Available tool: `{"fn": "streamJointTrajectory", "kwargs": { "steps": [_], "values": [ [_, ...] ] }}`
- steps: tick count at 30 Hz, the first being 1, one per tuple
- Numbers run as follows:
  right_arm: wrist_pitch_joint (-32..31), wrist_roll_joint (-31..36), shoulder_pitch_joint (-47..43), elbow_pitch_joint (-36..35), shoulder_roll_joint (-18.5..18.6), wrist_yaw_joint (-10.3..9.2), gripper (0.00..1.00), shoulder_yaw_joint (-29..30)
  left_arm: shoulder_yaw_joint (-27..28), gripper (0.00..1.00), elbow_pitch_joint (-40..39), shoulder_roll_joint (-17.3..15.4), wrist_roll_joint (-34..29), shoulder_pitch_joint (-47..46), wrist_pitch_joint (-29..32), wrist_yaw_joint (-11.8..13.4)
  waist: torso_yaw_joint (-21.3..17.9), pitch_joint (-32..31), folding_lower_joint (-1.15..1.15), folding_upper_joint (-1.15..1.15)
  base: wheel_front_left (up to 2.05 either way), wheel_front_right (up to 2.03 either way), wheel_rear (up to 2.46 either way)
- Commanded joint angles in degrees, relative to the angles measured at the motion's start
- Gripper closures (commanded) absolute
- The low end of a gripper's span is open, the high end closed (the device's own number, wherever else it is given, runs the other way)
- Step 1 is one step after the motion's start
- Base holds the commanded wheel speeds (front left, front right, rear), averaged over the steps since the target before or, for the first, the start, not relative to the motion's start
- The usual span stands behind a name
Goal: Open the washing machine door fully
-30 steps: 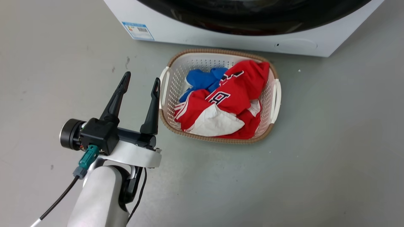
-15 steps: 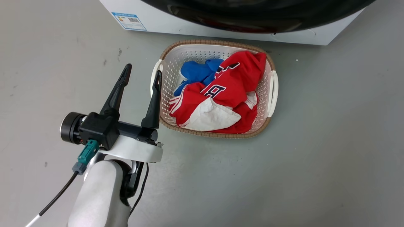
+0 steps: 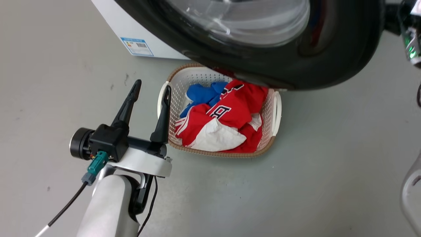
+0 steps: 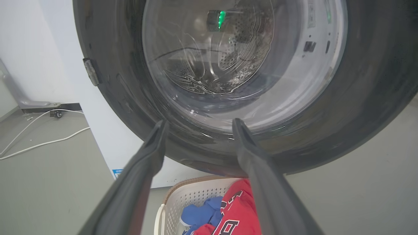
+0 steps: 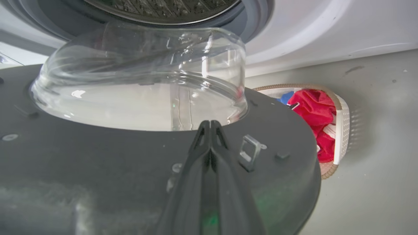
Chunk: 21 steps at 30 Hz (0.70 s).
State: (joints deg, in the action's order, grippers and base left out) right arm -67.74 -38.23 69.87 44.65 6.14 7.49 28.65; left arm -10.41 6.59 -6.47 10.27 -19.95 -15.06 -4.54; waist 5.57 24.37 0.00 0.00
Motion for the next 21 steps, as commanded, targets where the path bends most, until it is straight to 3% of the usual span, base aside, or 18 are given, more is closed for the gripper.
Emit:
{"fn": "streamJointTrajectory", "kwargs": {
  "steps": [1,8,12,21],
  "values": [
    [-1.7,0.0,-2.0,-1.2,-1.2,0.01,1.00,-0.5,0.2,0.00,0.3,0.2,0.1,1.0,-0.1,-0.3,0.0,-1.6,0.00,0.00,0.00,0.00,0.00],
    [-10.0,-2.1,-11.4,-10.2,-3.0,0.01,1.00,-1.6,0.2,0.00,2.2,0.5,0.0,4.0,-0.1,-0.5,0.7,-6.9,0.00,0.00,0.00,0.00,0.00],
    [-13.0,-6.7,-17.6,-13.8,-3.4,0.01,1.00,-3.4,-0.4,0.00,3.6,0.7,-0.2,6.3,-0.2,-0.9,1.3,-10.3,0.00,0.00,0.00,0.00,0.00],
    [-8.8,-21.3,-29.0,-15.5,-3.4,0.01,1.00,-17.1,-2.0,0.00,5.9,1.0,-0.2,9.5,-0.1,-1.5,2.9,-15.7,0.00,0.00,0.00,0.00,0.00]
  ]
}}
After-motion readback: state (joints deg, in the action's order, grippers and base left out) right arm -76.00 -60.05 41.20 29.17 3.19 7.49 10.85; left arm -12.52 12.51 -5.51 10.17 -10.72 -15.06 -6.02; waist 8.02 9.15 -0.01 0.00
